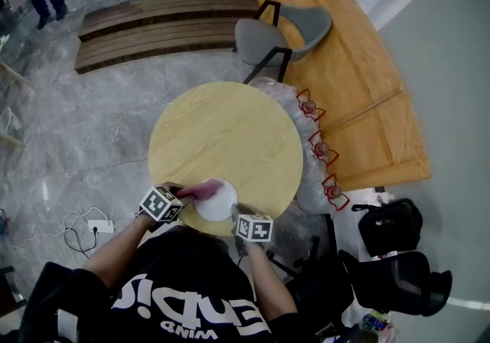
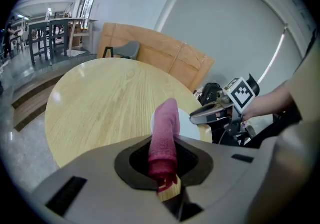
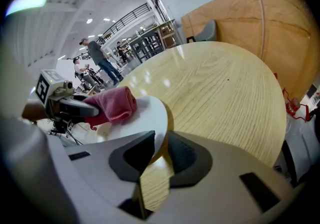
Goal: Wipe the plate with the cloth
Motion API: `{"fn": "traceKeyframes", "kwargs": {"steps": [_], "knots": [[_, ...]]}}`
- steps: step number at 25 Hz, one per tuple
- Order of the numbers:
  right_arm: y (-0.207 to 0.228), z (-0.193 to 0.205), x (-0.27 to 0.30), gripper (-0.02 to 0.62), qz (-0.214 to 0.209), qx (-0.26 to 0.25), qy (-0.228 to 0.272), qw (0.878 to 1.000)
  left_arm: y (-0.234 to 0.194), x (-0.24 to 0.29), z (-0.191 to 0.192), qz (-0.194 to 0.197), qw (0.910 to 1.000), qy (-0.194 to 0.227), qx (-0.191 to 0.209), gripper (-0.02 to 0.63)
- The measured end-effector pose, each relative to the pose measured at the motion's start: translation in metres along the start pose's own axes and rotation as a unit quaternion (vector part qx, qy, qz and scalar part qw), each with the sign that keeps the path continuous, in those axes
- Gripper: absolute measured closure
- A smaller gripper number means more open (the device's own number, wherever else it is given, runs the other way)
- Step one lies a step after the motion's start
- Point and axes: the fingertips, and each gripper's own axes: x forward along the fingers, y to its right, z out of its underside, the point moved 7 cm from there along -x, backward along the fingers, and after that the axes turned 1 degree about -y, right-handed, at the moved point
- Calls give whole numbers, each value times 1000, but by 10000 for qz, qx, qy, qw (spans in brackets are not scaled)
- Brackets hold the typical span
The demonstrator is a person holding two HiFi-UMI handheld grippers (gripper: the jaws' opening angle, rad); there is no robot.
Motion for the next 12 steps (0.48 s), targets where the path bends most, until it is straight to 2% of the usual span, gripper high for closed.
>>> {"fn": "traceKeyframes", "kwargs": {"steps": [6, 9, 12], "knots": [[-4, -16, -27, 499, 65, -317, 309, 9990, -1, -13, -6, -16, 9993, 335, -179, 554], [-19, -43, -51, 499, 167, -713, 930, 9930, 4, -33, -30, -75, 9967, 777, -207, 554], [-48, -78, -87, 524, 321, -1285, 1769, 9753, 19, -58, -60, -61, 9910, 1337, 14, 554]]}}
